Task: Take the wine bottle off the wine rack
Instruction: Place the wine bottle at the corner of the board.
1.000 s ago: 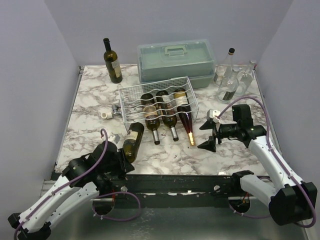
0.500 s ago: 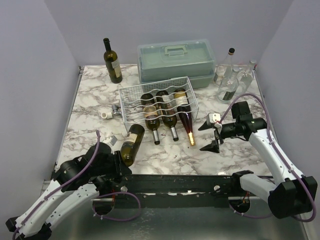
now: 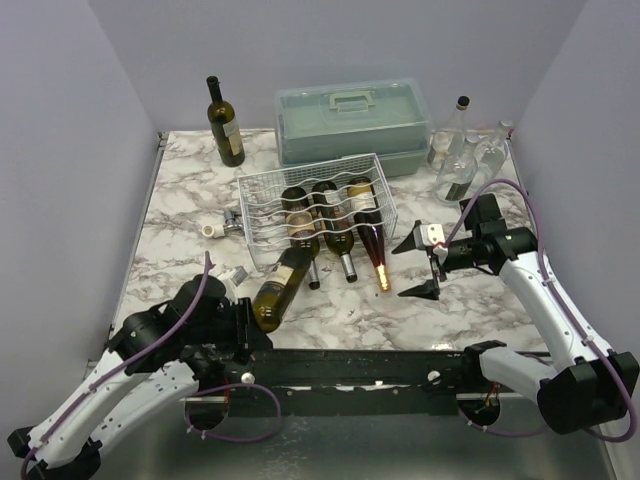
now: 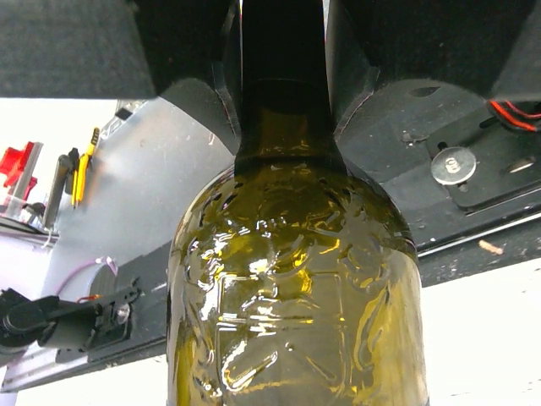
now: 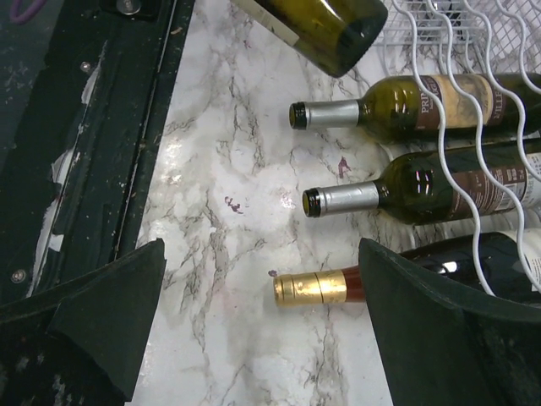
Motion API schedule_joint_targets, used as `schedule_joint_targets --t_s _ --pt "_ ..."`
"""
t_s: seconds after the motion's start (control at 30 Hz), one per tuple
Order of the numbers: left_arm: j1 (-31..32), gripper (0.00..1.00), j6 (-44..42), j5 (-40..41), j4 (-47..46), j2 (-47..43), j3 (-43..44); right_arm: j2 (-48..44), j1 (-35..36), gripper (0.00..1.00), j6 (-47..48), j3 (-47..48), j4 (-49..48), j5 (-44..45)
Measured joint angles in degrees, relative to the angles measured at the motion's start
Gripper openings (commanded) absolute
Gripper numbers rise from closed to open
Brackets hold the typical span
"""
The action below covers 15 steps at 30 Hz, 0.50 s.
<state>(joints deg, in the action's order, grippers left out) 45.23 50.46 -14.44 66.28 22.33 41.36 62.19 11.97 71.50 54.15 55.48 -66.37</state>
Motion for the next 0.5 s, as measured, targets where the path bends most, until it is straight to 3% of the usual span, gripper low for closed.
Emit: schedule_joint_targets --t_s 0.5 --pt "3.41 0.00 -3.43 -8.35 -15.82 17.51 4.59 -1.57 0.74 0.99 0.13 7.52 2.21 -0.26"
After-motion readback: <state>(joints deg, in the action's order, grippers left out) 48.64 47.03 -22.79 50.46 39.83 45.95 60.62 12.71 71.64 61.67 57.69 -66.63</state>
